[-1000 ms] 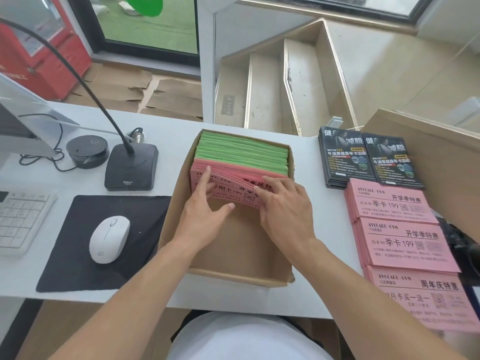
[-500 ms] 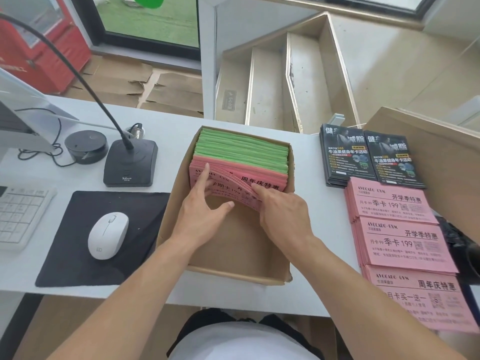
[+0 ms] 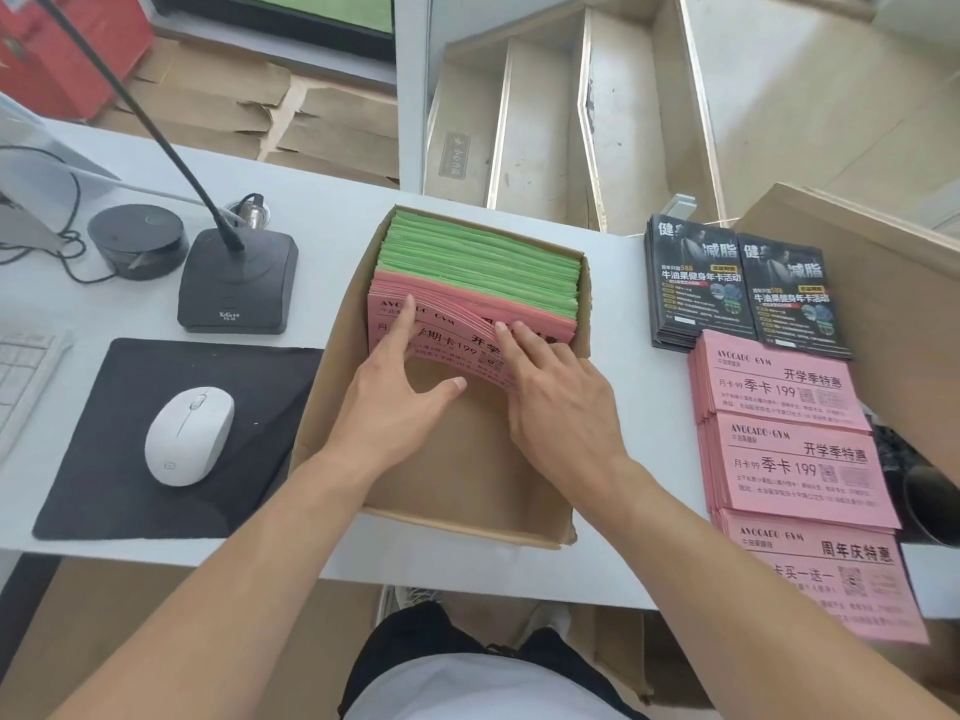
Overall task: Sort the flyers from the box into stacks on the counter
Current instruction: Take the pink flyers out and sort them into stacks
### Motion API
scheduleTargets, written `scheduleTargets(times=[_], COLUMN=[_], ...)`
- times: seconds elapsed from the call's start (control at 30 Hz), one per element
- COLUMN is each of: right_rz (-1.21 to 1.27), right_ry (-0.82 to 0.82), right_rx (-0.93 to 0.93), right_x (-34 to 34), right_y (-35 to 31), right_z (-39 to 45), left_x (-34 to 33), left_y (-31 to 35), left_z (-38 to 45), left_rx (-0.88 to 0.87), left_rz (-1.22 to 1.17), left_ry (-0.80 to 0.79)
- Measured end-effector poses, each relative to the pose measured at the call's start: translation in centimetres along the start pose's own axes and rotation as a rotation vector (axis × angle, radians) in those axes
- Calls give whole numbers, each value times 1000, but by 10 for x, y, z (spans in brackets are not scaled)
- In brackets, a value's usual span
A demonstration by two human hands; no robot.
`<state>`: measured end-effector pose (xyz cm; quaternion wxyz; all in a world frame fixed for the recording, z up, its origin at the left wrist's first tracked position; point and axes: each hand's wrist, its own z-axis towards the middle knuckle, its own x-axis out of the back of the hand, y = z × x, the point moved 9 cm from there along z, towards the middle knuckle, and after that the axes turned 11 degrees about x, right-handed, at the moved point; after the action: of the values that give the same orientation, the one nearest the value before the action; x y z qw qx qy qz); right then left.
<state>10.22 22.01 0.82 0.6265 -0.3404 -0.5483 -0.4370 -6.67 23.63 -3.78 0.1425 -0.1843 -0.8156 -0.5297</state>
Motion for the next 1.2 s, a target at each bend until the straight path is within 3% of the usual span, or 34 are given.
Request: scheduleTargets(times=[0.77,1.0,1.07,1.2], right_rz=[-87,142,253,392], right_ry=[-12,-153,-89,234], right_rx=[43,-62,-67,-25], right_x=[11,3,16,70], right_y=[-12,-1,2,8], right_z=[4,3,3,-14], left_x=[-6,1,12,49], left_y=[-2,-2,5,29], left_z=[3,1,-3,-28], left_rx=[-45,-7,-17,-149], left_rz=[39,7,-39,-152], left_ry=[-28,27,115,369])
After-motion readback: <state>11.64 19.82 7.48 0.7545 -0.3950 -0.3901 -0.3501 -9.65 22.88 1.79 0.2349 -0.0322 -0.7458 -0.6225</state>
